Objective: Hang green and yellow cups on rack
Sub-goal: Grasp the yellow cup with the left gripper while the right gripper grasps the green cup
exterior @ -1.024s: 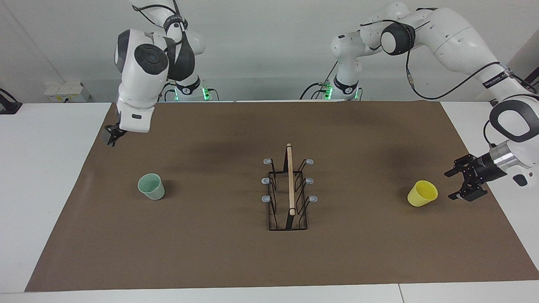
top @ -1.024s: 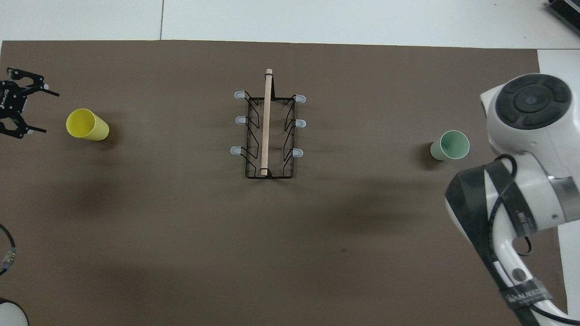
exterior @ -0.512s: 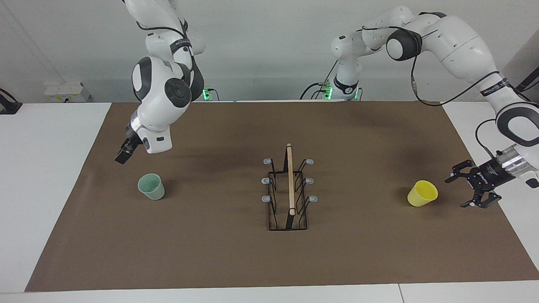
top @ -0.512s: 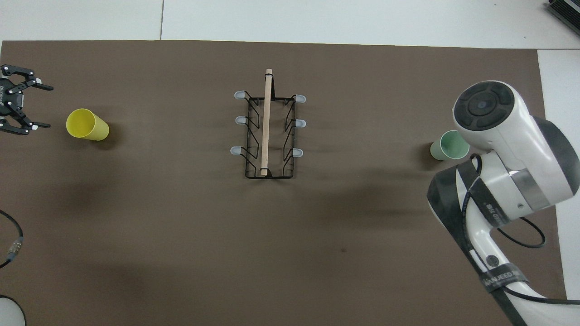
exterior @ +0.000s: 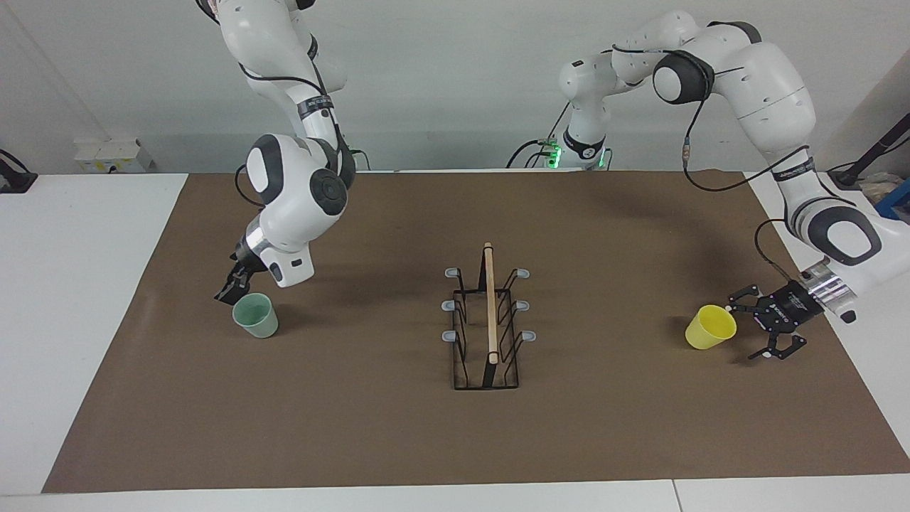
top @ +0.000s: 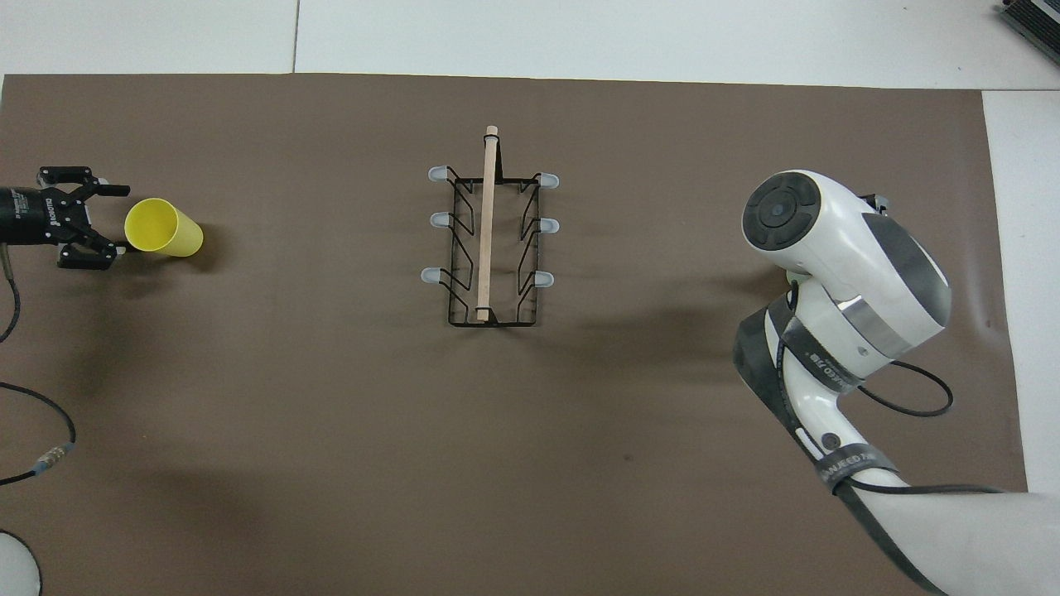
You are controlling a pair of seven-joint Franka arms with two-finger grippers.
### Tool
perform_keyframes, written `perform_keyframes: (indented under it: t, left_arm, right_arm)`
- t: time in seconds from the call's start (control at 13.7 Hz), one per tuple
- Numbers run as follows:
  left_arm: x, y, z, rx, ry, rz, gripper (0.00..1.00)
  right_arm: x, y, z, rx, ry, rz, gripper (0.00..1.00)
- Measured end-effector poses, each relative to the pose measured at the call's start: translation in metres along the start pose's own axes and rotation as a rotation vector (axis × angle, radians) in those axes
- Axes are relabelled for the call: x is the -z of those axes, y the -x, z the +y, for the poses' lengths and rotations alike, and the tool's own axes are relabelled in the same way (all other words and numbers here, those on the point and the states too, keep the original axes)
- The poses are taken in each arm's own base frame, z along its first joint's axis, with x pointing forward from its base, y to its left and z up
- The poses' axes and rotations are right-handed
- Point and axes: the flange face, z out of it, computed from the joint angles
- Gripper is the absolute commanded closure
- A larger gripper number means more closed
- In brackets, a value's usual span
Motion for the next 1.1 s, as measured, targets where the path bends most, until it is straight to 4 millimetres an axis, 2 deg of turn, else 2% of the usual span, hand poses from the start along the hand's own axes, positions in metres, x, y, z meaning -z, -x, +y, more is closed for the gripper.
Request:
perform_keyframes:
  t: [0.22,0.29,0.59,0.95,1.02,1.1]
  left_arm:
    - [-0.01,-0.007,-0.022,0.063,-0.01,-0.059,0.0]
    - [-0.011,-0.007,-0.028,0.073,-0.016,-0.068,0.0]
    - [-0.017,-0.002,-0.039,0.105,-0.001,-0.133,0.0]
    - [-0.044,-0.002,-0.046,0.151,0.064,-0.181,0.0]
    - [-0.046,-0.001,-0.047,0.155,0.07,-0.187,0.06]
    - [-0.047,0.0,-0.047,0.156,0.074,-0.19,0.7]
  right_arm:
    - [0.0,-0.054,-0.002,0.04,0.038,-0.068,0.0]
    - [-0.002,-0.064,-0.002,0.043,0.042,-0.078,0.0]
    - [-0.022,-0.083,0.0,0.007,0.047,-0.113,0.0]
    - [-0.032,-0.101,0.002,0.006,0.072,-0.119,0.0]
    - [-0.029,-0.104,0.001,0.011,0.078,-0.119,0.0]
    - [-0.025,-0.107,0.0,0.015,0.086,-0.12,0.0]
